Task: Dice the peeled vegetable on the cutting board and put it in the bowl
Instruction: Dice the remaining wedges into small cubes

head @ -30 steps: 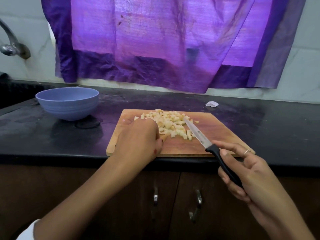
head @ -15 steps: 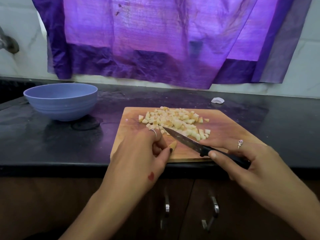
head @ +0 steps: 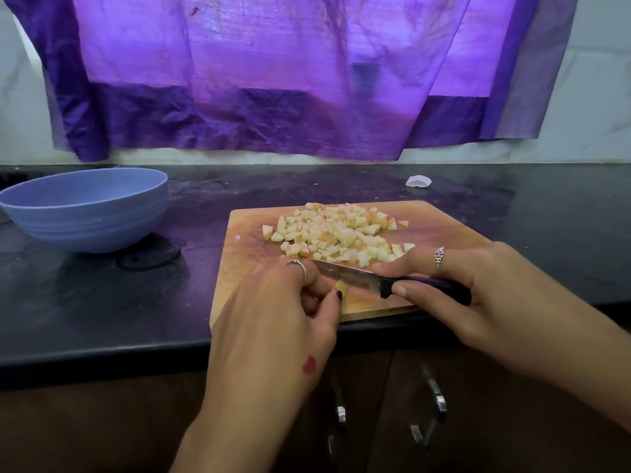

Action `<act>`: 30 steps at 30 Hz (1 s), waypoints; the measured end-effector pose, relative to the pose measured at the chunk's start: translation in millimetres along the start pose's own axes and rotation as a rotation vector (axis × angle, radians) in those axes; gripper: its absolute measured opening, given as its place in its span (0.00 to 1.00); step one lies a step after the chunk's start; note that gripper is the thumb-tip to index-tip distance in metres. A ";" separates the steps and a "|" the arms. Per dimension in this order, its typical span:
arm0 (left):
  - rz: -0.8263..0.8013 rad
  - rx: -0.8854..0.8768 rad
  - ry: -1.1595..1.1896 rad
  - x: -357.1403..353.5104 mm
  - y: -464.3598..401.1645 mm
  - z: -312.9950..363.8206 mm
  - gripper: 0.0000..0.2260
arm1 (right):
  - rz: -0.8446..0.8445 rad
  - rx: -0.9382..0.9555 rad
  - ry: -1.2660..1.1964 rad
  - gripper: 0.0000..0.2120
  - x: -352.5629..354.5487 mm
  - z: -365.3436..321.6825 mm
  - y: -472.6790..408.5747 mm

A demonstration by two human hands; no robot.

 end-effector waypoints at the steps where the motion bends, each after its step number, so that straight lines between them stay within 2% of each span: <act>1: -0.012 0.007 0.003 -0.8 -0.4 -0.3 0.10 | 0.000 0.000 0.007 0.16 -0.9 -1.3 0.8; 6: -0.017 0.015 -0.001 -0.4 -0.8 -0.8 0.11 | -0.010 0.048 0.120 0.17 -3.7 -2.8 11.9; 10: -0.019 0.024 -0.014 1.5 0.7 -0.6 0.11 | 0.076 0.027 0.181 0.17 5.3 1.9 24.8; 13: -0.006 0.023 -0.023 1.2 2.7 -0.4 0.11 | 0.116 0.021 0.064 0.15 6.4 4.7 25.2; 16: -0.004 0.020 -0.004 -0.2 2.8 -1.1 0.11 | 0.099 0.046 -0.012 0.15 0.3 2.6 22.4; 20: -0.014 0.011 0.008 -1.1 1.2 -1.7 0.11 | 0.095 0.079 0.024 0.16 -3.6 -0.7 14.8; 25: -0.023 -0.003 0.025 -4.4 -0.7 -2.7 0.08 | 0.003 0.044 0.009 0.14 -11.8 -1.5 -2.1; 30: -0.014 0.002 -0.006 -3.3 0.7 -0.3 0.08 | -0.048 0.039 0.057 0.17 -14.6 -2.7 -2.6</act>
Point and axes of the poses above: each hand's wrist, its own y-axis away from the middle knuckle, its own x-axis out of the back of the hand, z = x × y, the point moved 5 cm from there along -y, towards the middle knuckle, and after that the axes turned 12 degrees about -y, right-handed, at the moved point
